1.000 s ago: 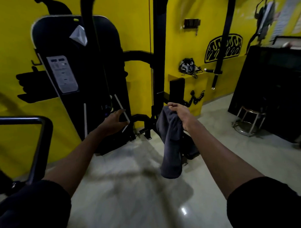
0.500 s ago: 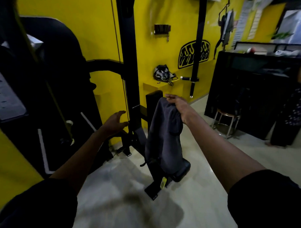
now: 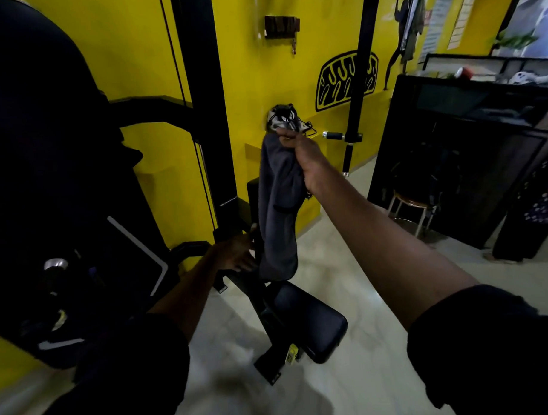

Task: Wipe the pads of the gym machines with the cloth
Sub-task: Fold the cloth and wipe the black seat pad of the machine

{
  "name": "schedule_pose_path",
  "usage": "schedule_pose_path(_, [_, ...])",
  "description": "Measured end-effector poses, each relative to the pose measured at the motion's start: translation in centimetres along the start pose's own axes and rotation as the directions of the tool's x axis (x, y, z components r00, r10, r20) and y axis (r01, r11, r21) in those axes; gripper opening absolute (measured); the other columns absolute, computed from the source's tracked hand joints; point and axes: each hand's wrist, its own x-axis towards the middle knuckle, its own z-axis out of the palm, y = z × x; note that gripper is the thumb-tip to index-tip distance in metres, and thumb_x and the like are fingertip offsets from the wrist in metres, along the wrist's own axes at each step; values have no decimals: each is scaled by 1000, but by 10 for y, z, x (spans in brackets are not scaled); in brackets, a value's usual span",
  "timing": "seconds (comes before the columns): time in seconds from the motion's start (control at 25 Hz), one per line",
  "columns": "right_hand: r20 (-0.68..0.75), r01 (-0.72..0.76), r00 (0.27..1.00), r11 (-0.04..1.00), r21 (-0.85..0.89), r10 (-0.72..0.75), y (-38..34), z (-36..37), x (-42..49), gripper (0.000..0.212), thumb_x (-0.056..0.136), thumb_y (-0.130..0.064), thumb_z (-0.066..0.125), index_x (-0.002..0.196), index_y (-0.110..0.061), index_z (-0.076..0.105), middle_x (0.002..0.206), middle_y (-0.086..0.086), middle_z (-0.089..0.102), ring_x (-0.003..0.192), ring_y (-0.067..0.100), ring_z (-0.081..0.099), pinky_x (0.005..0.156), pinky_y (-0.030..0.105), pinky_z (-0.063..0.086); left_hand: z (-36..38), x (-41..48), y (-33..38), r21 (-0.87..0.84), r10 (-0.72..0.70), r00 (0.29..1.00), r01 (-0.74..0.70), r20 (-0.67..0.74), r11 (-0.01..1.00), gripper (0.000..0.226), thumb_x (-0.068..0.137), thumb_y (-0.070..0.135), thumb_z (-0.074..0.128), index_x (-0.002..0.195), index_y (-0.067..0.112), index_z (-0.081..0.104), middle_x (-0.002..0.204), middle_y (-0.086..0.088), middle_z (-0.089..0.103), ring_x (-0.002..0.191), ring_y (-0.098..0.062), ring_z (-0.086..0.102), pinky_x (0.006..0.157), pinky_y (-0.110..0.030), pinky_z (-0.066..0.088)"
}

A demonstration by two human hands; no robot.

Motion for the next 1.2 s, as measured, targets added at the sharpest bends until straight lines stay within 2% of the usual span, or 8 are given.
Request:
schedule_pose_path(0.12, [28,-10,1000,1000,23,9,2,4,28,35,98,-2,52,131,-7,62,119,11,64,97,22,62,78,27,51,8,52,4,-369,-8,1000,-1,-23,929,97,68,92,46,122,13,60,123,-15,65,95,-31,67,92,-49,53])
schedule_pose_path(0.28, [-10,-35,999,998,60,36,4,-5,62,34,96,-3,55,128,-7,64,124,14,64,104,25,61,81,29,51,18,54,33,-685,18,997,40,77,727,69,96,63,41,134,6,51,133,-12,54,133,-33,45,90,-42,45])
schedule_pose_path(0.4, [-92,-23,995,998,57,28,5,-27,79,26,97,-2,53,115,-12,68,111,10,67,91,22,64,74,27,53,-5,66,49,-708,81,997,-64,-9,704,43,106,31,33,139,7,46,128,-7,55,125,-31,51,92,-37,43])
schedule_pose_path(0.52, [-229,-11,973,999,-46,0,11,-52,89,22,96,-3,54,98,-20,69,96,6,69,80,18,65,68,26,52,-43,100,45,-697,134,989,-144,-69,702,38,99,40,53,123,12,61,127,-20,60,98,-28,66,85,-40,50])
schedule_pose_path(0.68, [-409,-137,912,910,-391,-38,35,-97,93,28,83,-27,77,99,-23,54,99,10,63,81,22,65,69,39,55,-80,95,63,-564,116,982,-180,-149,806,28,105,16,39,84,8,57,78,-11,57,61,-21,61,53,-29,50])
schedule_pose_path(0.84, [-449,-295,894,765,-572,9,57,-128,88,21,86,-24,76,101,-14,65,103,11,67,100,27,67,90,44,57,-109,115,74,-457,152,961,-245,-231,855,21,97,4,52,115,0,62,86,-14,67,55,-18,64,50,-30,52])
schedule_pose_path(1.08, [-620,-395,767,884,-250,167,67,-149,77,42,87,-24,77,115,-2,55,111,12,59,100,25,60,91,43,56,-110,122,78,-495,187,951,-288,-244,820,27,92,6,63,119,6,64,100,-15,68,72,-24,67,64,-33,57])
schedule_pose_path(1.2, [-507,-362,790,930,70,345,65,-155,69,18,93,-13,69,98,1,59,100,15,63,82,22,62,58,30,60,-110,124,86,-541,136,881,-393,-453,744,23,86,7,72,105,9,60,98,-15,64,85,-27,61,75,-36,53])
